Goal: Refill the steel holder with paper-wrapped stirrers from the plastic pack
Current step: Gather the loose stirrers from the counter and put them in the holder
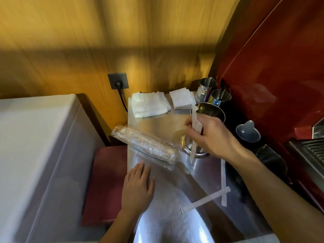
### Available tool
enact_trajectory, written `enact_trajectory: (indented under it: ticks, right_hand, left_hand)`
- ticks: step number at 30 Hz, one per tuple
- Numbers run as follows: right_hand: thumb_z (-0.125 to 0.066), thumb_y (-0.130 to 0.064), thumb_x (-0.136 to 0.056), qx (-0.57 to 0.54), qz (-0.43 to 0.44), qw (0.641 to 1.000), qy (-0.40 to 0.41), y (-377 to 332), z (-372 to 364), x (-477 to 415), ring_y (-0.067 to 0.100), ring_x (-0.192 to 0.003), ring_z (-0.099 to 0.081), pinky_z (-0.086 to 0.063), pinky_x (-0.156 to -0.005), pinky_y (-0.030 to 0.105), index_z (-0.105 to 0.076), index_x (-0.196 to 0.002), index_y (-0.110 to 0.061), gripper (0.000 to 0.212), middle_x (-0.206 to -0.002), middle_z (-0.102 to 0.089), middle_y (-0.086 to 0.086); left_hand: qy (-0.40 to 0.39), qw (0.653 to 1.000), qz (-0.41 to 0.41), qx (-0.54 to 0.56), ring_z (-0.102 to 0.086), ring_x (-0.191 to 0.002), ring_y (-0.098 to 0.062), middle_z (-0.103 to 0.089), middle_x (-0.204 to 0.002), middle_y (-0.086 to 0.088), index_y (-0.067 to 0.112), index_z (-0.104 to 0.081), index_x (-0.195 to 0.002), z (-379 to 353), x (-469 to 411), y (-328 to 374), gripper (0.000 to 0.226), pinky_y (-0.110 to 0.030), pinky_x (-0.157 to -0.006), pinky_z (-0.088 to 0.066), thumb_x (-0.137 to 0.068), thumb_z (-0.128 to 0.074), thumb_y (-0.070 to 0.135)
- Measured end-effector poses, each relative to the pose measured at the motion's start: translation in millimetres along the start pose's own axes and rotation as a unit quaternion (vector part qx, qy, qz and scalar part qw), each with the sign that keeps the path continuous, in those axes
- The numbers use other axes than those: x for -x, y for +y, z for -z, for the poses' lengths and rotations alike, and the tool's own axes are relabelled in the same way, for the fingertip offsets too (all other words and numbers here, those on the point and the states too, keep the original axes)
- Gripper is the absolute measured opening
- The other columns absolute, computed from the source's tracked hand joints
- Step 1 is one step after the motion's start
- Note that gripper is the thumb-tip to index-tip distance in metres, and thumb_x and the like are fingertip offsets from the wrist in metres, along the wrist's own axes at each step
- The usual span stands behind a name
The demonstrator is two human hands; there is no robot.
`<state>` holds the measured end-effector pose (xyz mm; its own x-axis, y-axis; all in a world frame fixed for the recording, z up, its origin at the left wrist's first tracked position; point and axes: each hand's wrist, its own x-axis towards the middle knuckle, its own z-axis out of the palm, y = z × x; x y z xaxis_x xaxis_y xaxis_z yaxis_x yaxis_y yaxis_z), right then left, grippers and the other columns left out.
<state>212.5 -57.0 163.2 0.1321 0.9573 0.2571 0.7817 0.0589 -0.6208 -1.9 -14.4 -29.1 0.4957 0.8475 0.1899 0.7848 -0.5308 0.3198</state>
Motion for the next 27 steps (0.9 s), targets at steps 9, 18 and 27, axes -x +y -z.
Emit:
enact_trajectory:
  ticks: [9,18,27]
  right_hand:
    - [-0.056,-0.006,-0.084,0.045,0.092,0.936,0.337,14.6,47.9,-33.7,0.021,-0.070,-0.055,-0.038,-0.062,0.016,-0.061,-0.089,0.004,0.013,-0.081,-0.063,0.018]
    - [-0.063,-0.022,-0.081,0.092,-0.120,0.988,0.025,68.7,29.0,-38.4,0.021,-0.070,-0.058,-0.050,-0.066,0.039,-0.059,-0.081,-0.014,0.009,-0.075,-0.060,0.003]
    - [-0.056,-0.016,-0.085,0.090,-0.057,0.983,0.147,47.7,31.7,-0.9,0.022,-0.067,-0.056,-0.048,-0.063,0.037,-0.062,-0.086,-0.012,0.007,-0.076,-0.063,0.007]
  left_hand:
    - [-0.020,1.000,0.009,0.003,-0.063,-0.108,-0.029,-0.067,-0.115,-0.013,0.011,-0.065,-0.109,3.5,0.2,0.2,0.043,-0.033,-0.093,-0.032,-0.082,-0.043,0.036]
    - [-0.024,0.999,0.016,0.018,-0.062,-0.110,-0.029,-0.067,-0.116,-0.012,0.012,-0.066,-0.109,4.6,0.6,0.3,0.045,-0.032,-0.093,-0.032,-0.082,-0.043,0.038]
    - [-0.013,1.000,0.008,0.023,-0.062,-0.111,-0.031,-0.067,-0.116,-0.016,0.007,-0.066,-0.110,7.9,-1.3,4.1,0.047,-0.042,-0.090,-0.049,-0.084,-0.040,0.037]
